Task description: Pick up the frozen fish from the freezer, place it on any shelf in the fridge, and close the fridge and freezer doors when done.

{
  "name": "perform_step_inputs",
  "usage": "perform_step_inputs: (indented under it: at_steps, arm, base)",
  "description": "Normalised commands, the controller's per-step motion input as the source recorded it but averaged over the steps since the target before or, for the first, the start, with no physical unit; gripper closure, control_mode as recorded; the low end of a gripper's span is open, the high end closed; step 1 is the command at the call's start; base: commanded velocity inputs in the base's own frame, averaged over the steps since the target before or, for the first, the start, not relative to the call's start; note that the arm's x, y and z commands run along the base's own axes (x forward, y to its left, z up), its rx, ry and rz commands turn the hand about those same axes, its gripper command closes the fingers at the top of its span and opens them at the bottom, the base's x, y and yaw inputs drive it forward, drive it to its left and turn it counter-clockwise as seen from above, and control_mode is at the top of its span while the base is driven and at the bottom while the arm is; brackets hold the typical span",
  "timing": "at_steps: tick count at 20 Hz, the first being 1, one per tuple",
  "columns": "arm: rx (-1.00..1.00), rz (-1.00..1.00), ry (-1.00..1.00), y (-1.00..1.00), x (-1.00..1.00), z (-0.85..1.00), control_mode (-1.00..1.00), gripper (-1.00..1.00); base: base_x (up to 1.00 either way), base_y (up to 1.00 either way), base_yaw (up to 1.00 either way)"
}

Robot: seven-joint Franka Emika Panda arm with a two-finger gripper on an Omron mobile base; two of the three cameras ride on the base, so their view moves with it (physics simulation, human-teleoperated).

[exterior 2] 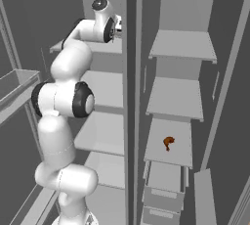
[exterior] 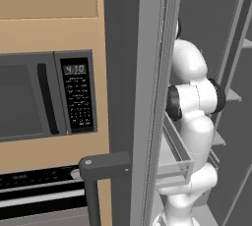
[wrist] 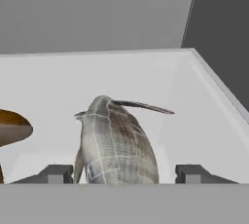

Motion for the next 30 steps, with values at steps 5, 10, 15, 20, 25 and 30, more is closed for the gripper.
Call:
perform_step_inputs:
  at_steps: [5, 10, 15, 20, 25, 30]
  arm:
    - [0.0, 0.04, -0.05, 0.0, -0.42, 0.13, -1.0, -1.0]
    - [0.0, 0.1, -0.14, 0.0, -0.98, 0.25, -1.0, -1.0]
    - [0.0, 0.15, -0.25, -0.06, -1.0, 0.04, -1.0, -1.0]
    - [0.0, 0.16, -0.17, -0.01, -1.0, 0.0, -1.0, -1.0]
    - [0.0, 0.13, 0.0, 0.02, -1.0, 0.0, -1.0, -1.0]
    - [0.0, 0.03, 0.16, 0.06, -1.0, -0.12, -1.0, -1.0]
  base:
    - [0.0, 0.0, 0.0]
    - [0.0, 0.0, 0.0]
    - [0.0, 0.0, 0.0]
    - [0.0, 0.0, 0.0]
    - [0.0, 0.0, 0.0]
    - [0.0, 0.0, 0.0]
